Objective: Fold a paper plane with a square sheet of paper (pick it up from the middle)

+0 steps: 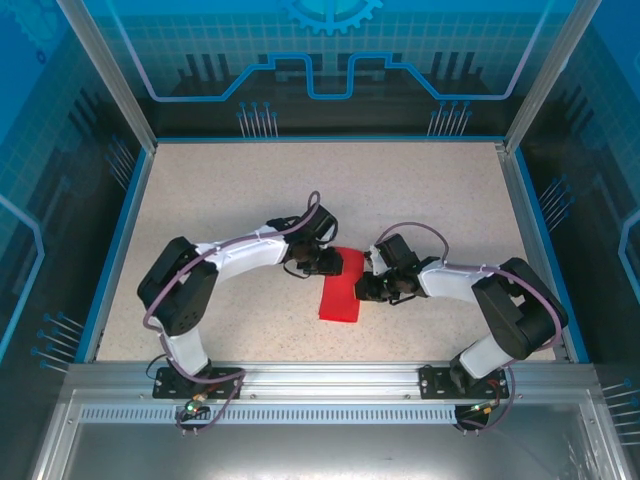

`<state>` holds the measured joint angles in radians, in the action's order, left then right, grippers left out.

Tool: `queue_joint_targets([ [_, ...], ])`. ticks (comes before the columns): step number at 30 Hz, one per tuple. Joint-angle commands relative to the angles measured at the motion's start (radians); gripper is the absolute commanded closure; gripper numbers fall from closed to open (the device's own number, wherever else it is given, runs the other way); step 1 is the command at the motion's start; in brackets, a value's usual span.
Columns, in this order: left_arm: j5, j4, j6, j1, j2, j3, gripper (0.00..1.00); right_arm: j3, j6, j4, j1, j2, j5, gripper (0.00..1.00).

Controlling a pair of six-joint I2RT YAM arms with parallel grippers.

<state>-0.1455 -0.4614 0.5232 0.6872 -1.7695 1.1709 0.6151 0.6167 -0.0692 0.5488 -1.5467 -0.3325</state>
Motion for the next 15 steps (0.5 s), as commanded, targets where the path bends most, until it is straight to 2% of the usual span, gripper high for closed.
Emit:
queue_joint_targets([
  [1,0.028,-0.074,0.033,-0.005,0.084,-0.058,0.59,-0.016,-0.025,0.017,-0.015,0.011,-0.036,0.86],
  [5,0.021,-0.063,0.114,0.012,0.16,-0.154,0.46,-0.024,-0.037,0.014,-0.023,0.021,-0.064,0.86],
  [15,0.023,0.134,0.383,0.123,0.286,-0.364,0.4,-0.043,-0.046,0.042,-0.034,0.024,-0.102,0.86],
])
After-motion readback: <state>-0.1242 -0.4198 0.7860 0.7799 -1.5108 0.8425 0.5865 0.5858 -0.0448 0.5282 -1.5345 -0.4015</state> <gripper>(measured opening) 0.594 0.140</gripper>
